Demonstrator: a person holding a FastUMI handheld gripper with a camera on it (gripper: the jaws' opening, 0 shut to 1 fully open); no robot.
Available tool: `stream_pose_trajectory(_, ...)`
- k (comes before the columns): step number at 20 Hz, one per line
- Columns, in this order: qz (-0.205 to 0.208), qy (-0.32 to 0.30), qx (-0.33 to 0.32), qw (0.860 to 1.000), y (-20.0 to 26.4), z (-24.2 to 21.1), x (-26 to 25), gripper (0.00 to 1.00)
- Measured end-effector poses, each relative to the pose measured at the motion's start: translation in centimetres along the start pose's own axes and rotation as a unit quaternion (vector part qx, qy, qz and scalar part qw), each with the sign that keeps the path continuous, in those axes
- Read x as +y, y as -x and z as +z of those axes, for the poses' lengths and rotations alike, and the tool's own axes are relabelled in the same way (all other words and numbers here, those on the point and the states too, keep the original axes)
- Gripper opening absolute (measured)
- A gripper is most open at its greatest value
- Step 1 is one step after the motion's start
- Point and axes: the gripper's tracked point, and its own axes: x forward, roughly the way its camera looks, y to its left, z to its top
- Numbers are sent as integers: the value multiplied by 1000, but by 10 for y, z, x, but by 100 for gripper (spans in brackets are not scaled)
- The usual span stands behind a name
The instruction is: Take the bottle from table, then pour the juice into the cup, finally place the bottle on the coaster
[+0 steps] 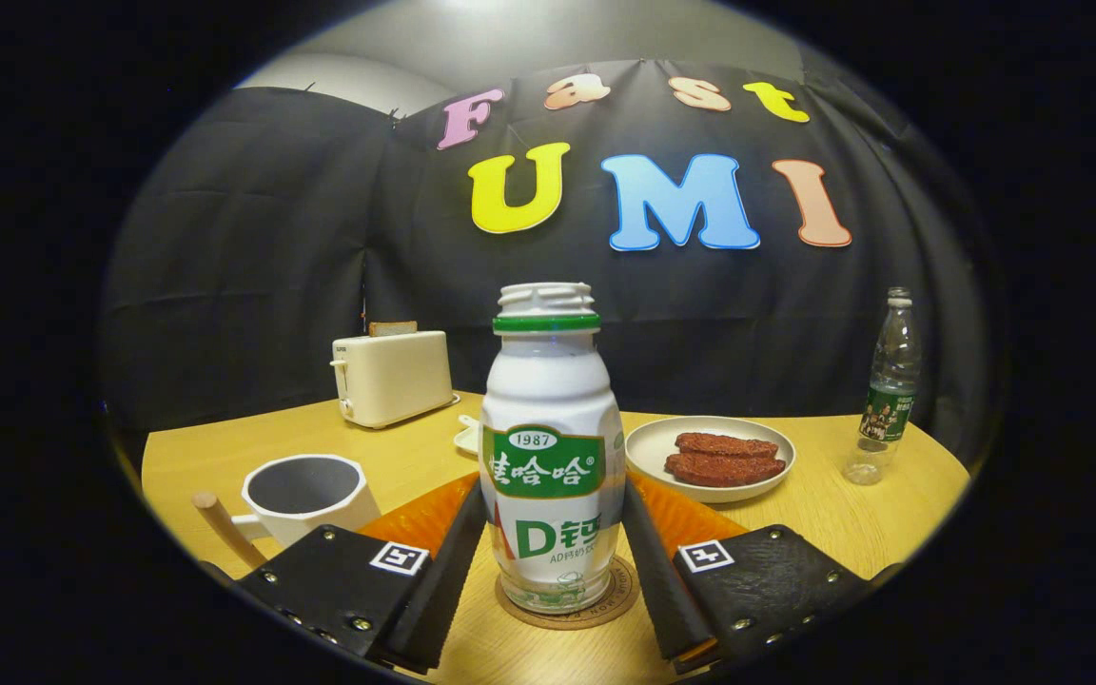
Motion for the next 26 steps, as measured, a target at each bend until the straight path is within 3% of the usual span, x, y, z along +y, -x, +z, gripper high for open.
stream_pose_trajectory(10,-5,11,-57,998,39,49,0,80)
stream_pose_trajectory(14,-24,54,-86,995,67,80,-7,80)
stream_pose_trajectory(21,-46,72,-157,984,132,142,-19,79)
stream_pose_trajectory(26,-90,93,-177,976,173,147,-62,79)
